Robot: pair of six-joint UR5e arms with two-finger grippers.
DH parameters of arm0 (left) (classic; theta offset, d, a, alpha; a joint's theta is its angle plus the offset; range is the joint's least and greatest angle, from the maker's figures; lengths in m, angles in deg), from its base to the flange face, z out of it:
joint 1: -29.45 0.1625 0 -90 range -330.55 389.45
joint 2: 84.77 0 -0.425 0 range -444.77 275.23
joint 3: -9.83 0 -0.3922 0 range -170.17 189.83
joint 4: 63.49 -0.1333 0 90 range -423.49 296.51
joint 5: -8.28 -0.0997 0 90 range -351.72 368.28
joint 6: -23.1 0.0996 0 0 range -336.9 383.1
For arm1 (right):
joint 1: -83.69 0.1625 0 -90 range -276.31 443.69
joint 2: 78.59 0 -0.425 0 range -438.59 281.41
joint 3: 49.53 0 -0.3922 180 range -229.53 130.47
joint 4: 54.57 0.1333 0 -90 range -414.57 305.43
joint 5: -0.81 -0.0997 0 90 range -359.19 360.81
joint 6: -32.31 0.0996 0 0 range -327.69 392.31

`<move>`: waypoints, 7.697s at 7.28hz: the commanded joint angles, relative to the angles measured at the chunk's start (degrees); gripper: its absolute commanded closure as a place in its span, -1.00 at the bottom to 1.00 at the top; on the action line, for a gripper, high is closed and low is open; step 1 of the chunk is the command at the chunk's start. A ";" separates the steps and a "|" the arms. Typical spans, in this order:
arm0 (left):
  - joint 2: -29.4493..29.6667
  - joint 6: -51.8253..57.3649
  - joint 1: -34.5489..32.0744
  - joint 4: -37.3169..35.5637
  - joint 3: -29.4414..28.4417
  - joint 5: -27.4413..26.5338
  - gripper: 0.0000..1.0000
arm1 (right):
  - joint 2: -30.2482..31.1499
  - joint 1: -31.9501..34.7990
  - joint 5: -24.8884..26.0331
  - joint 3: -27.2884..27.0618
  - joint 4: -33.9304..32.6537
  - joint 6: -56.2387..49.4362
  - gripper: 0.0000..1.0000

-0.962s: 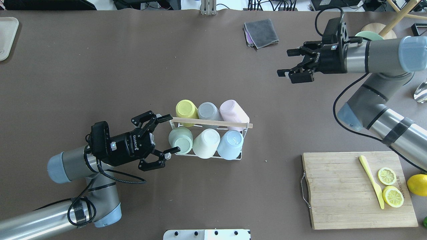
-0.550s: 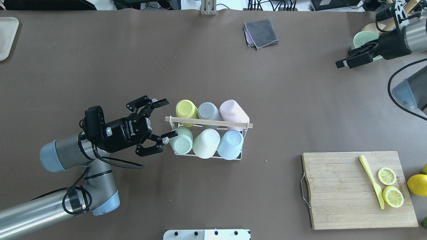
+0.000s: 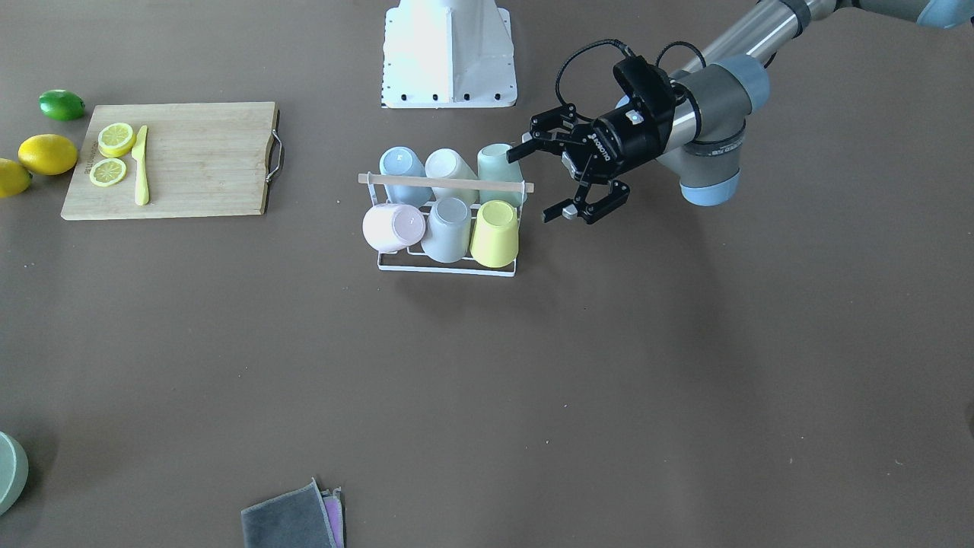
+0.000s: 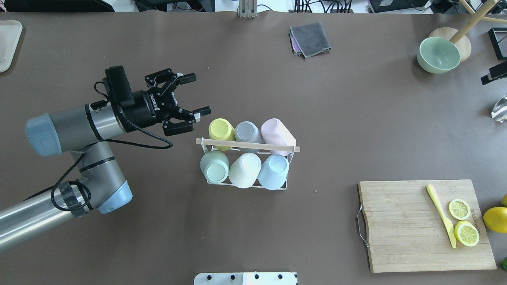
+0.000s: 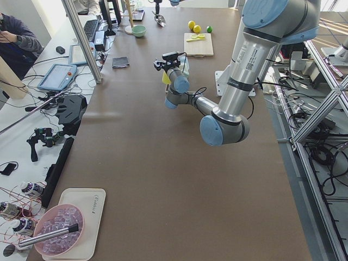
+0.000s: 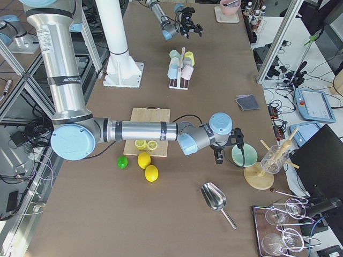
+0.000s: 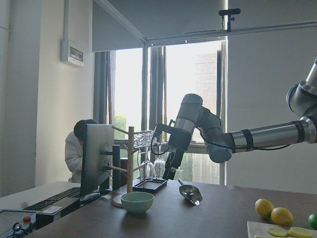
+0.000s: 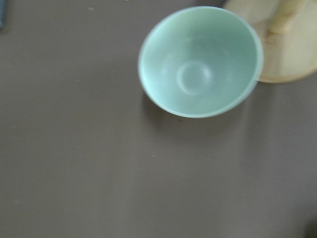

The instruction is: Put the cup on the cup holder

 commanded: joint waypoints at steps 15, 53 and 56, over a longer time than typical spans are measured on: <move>-33.01 18.96 -47.49 -93.57 19.97 33.60 -0.96 | 4.47 5.04 8.30 -8.30 -28.48 -0.72 -1.00; -34.65 31.35 -51.12 -105.11 19.71 36.42 -0.96 | 6.14 9.08 8.12 -6.90 -28.39 -0.63 -1.00; -34.56 31.26 -51.12 -103.63 19.19 36.42 -0.96 | 6.14 9.08 8.04 -6.81 -28.39 -0.45 -1.00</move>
